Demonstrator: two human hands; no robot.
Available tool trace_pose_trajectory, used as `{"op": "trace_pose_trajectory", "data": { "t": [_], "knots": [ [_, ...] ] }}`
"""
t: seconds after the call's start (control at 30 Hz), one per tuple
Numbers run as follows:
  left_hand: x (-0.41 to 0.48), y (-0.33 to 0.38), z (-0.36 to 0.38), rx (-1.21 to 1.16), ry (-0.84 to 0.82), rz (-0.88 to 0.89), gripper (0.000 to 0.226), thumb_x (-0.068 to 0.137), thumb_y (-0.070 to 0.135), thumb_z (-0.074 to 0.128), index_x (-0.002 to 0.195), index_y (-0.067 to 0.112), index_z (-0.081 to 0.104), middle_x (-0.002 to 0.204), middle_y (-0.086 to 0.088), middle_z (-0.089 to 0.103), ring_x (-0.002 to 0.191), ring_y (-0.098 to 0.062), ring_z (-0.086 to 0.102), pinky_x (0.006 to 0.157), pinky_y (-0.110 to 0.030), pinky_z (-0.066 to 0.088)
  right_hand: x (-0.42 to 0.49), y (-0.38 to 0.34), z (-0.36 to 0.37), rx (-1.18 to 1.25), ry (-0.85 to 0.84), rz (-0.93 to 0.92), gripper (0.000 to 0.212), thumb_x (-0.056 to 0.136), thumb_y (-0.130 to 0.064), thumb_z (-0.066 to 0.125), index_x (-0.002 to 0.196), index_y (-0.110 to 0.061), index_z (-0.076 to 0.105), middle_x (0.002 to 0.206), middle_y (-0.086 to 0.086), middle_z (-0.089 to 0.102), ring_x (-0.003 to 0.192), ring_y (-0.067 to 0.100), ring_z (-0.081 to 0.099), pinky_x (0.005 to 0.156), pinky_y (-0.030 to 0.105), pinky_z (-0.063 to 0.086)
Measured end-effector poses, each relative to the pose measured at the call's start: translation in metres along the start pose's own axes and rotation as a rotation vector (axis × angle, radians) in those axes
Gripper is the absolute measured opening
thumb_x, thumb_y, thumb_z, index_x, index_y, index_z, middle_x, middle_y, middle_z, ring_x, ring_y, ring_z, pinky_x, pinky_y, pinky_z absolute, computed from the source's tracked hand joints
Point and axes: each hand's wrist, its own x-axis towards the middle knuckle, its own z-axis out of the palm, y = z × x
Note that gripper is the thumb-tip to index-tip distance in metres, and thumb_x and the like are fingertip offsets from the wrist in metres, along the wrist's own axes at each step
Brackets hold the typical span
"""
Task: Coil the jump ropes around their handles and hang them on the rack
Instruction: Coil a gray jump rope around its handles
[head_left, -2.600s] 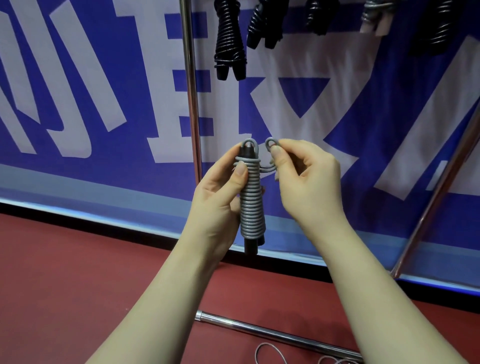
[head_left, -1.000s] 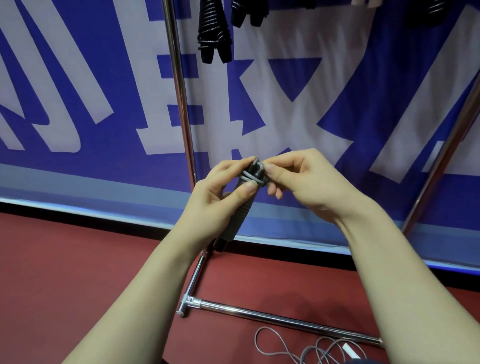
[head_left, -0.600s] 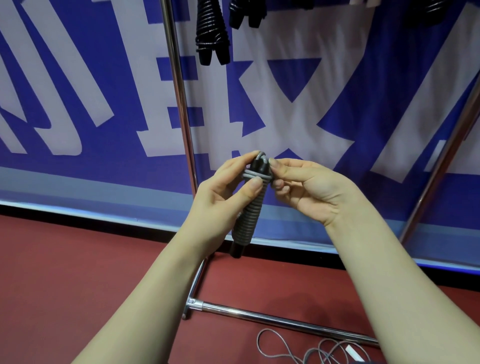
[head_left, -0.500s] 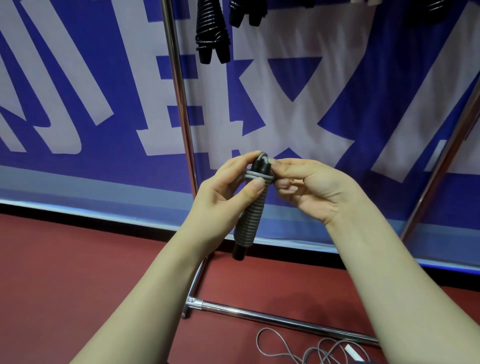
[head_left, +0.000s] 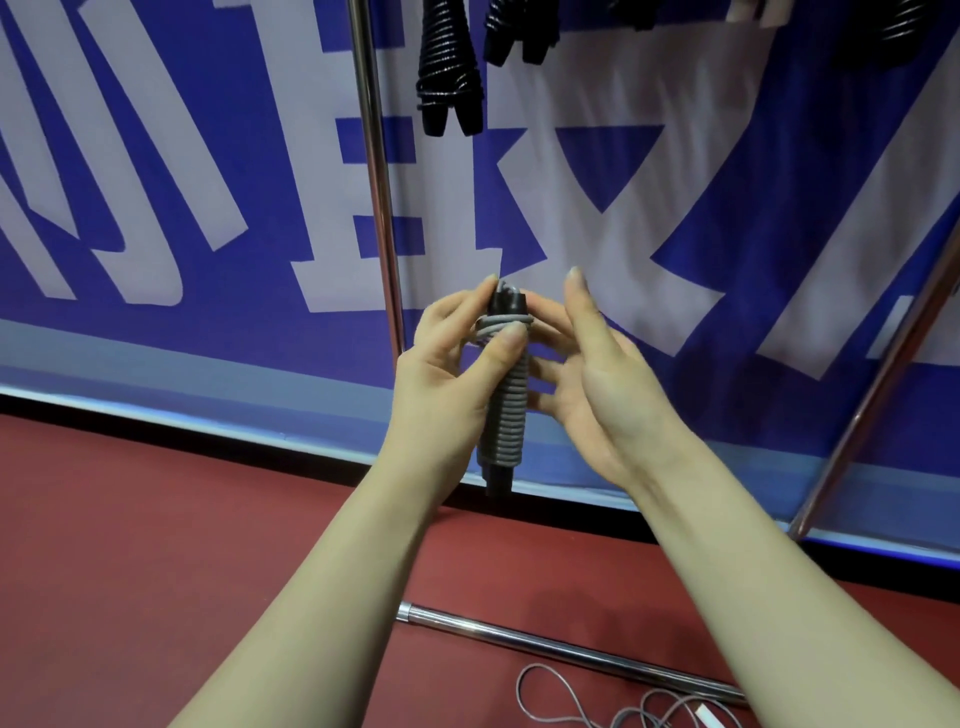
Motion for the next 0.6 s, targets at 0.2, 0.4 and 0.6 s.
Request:
{"op": "trace_pose_trajectory", "data": {
  "t": [0.2, 0.4, 0.6],
  "knots": [
    [-0.002, 0.007, 0.010, -0.133, -0.005, -0.119, 0.022, 0.098, 0.032, 0.055, 0.110, 0.033, 0.073, 0.130, 0.000, 0.056, 0.111, -0.019, 0.066, 0.090, -0.030, 0.053, -0.003, 0.013, 0.006, -0.031, -0.084, -0.101, 0.042, 0.082, -0.033, 0.067, 0.122, -0.022, 0.064, 0.111, 0.007, 0.070, 0.107, 0.025, 0.064, 0.094, 0.043, 0.053],
    [0.002, 0.004, 0.009, -0.169, 0.190, -0.176, 0.016, 0.090, 0.009, 0.067, 0.105, 0.012, 0.072, 0.103, -0.012, 0.072, 0.100, -0.029, 0.071, 0.087, -0.039, 0.057, -0.002, 0.019, 0.009, -0.149, 0.002, -0.058, 0.025, 0.098, -0.024, 0.055, 0.123, -0.021, 0.060, 0.096, 0.001, 0.067, 0.086, 0.019, 0.063, 0.070, 0.039, 0.056],
    [0.005, 0.002, 0.004, -0.088, 0.199, -0.186, 0.011, 0.085, 0.006, 0.073, 0.093, 0.012, 0.069, 0.076, 0.002, 0.071, 0.077, -0.011, 0.069, 0.076, -0.025, 0.057, 0.000, 0.017, 0.009, -0.342, 0.083, -0.099, 0.019, 0.099, -0.018, 0.046, 0.099, -0.029, 0.061, 0.088, -0.001, 0.063, 0.076, 0.016, 0.059, 0.059, 0.031, 0.052]
  ]
}}
